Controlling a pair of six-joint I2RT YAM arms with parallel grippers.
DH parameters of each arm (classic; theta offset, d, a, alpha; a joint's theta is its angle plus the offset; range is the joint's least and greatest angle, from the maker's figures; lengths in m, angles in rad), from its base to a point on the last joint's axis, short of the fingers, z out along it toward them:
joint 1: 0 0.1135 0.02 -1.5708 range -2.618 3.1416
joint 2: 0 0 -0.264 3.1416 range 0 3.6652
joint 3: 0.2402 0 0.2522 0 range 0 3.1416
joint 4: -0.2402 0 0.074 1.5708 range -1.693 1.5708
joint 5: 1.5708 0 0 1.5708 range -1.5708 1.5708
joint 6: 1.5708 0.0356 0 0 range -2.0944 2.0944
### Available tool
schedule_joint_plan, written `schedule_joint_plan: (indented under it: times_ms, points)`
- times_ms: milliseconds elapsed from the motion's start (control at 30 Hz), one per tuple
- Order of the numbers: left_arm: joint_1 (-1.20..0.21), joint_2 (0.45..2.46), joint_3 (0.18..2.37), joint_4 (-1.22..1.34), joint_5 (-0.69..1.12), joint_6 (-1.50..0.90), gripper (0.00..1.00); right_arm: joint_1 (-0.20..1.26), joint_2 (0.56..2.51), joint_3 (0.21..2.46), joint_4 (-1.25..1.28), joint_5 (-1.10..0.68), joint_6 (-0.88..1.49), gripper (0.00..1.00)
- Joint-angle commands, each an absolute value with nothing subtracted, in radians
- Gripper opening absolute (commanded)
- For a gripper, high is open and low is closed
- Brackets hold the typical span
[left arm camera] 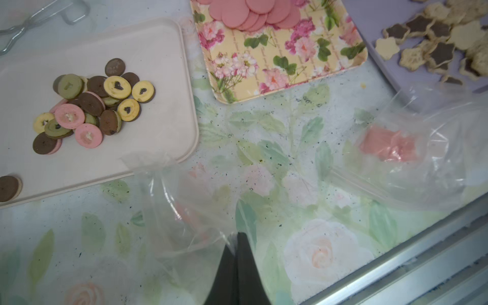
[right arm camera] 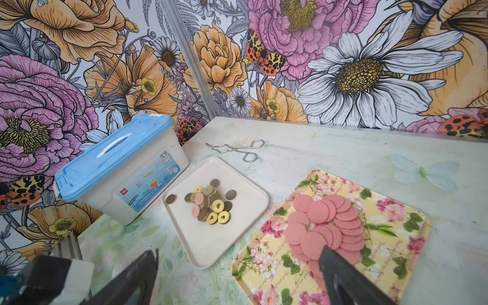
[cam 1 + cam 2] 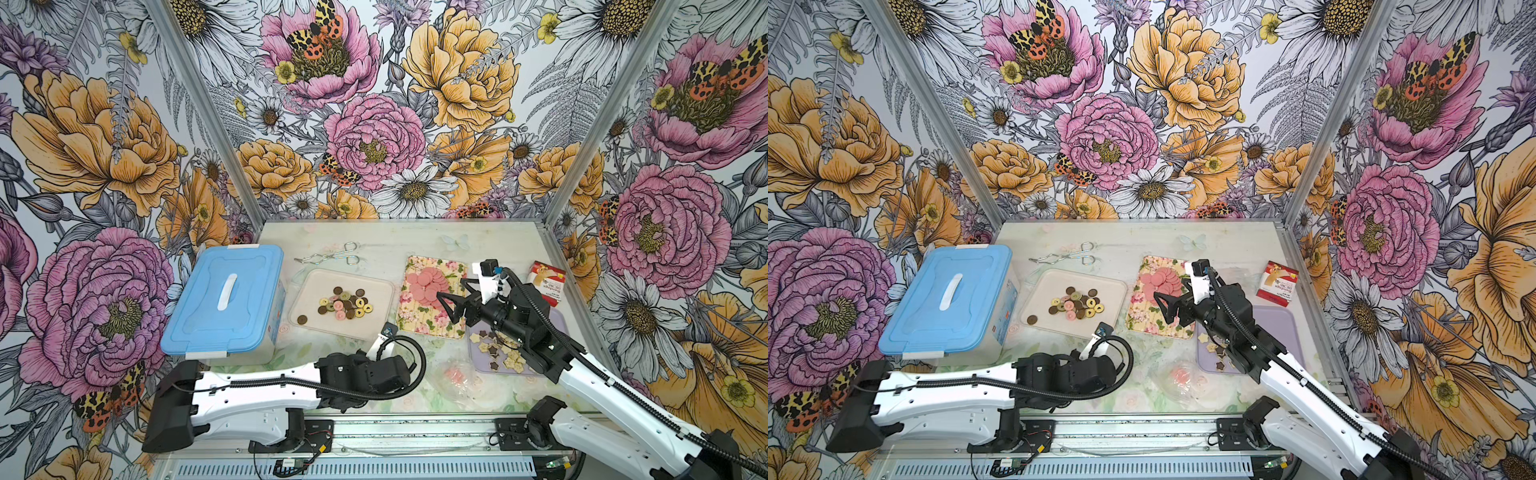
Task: Pour cookies out of the ziploc bag
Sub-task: Place the ziploc bag at the center of the board.
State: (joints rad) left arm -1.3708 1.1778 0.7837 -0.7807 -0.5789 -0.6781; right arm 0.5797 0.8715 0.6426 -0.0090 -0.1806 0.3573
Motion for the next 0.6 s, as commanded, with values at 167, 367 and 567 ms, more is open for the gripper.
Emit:
schedule_joint_plan:
  times_ms: [167,367,567]
  points:
    - [-1.389,1.39,0.82,-0.543,-0.491,-0.577,0.0,0.557,0.853,0.631,-0.002,-0.186,0.354,0.99]
    - [-1.391,1.521,0.902,-0.472,-0.457,-0.459,0.0,0.551,0.861,0.632,0.001,-0.195,0.359,0.99]
    - [-1.391,1.643,0.989,-0.474,-0.37,-0.411,0.01,0.545,0.854,0.629,0.0,-0.199,0.361,0.99]
